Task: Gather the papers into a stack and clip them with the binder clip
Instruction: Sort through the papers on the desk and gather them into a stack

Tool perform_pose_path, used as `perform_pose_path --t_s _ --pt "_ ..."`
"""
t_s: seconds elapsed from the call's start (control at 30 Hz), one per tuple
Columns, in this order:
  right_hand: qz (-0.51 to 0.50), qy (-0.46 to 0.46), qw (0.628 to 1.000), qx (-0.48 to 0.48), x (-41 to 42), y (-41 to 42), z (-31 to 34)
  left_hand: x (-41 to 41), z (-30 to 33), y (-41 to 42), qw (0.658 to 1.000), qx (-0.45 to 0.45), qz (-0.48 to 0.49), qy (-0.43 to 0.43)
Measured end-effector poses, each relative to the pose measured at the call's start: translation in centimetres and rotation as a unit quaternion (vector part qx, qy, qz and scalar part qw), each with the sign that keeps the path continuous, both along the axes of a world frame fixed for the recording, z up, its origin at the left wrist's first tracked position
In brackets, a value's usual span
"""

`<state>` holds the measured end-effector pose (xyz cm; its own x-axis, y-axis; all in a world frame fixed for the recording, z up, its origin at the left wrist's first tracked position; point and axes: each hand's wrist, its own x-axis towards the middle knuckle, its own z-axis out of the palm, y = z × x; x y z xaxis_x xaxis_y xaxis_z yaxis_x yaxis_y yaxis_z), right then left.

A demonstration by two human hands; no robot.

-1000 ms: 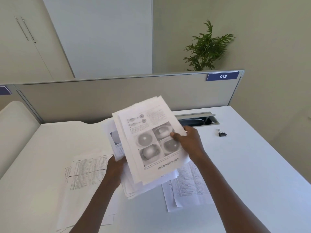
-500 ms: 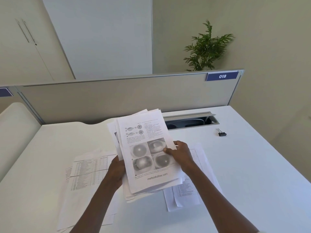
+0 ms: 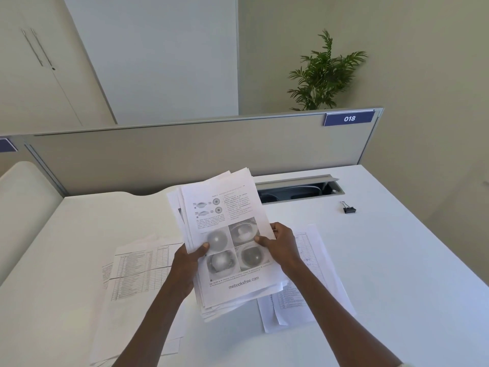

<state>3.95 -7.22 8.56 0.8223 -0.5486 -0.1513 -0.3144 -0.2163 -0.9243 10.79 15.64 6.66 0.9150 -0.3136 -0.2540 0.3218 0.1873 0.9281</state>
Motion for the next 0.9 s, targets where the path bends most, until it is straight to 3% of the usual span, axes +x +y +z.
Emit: perform_pose_path --t_s 0.13,0.33,0.6,0.73,0.9 --pt "-0.049 0.018 0.999 0.009 -0.3 -0.6 -1.2 0.1 -0.2 -0.1 1.000 -0.003 0.007 -0.001" --pt "-0.116 0.114 0.985 -0.052 -2.1 -3.6 -4.8 0.4 -0.9 1.3 1.000 -0.006 -0.001 -0.010" --pt "-0.177 0.357 0.899 -0.184 -5.4 -6.8 -8.0 0.5 -1.8 2.1 1.000 -0.016 0.002 -0.008" --pt "-0.168 0.410 0.871 -0.214 -6.3 -7.2 -9.1 0.5 -2.0 1.9 1.000 -0.028 -0.003 -0.013" --pt "-0.150 0.414 0.870 -0.221 -5.6 -7.2 -9.0 0.5 -2.1 1.7 0.999 -0.037 -0.018 -0.012"
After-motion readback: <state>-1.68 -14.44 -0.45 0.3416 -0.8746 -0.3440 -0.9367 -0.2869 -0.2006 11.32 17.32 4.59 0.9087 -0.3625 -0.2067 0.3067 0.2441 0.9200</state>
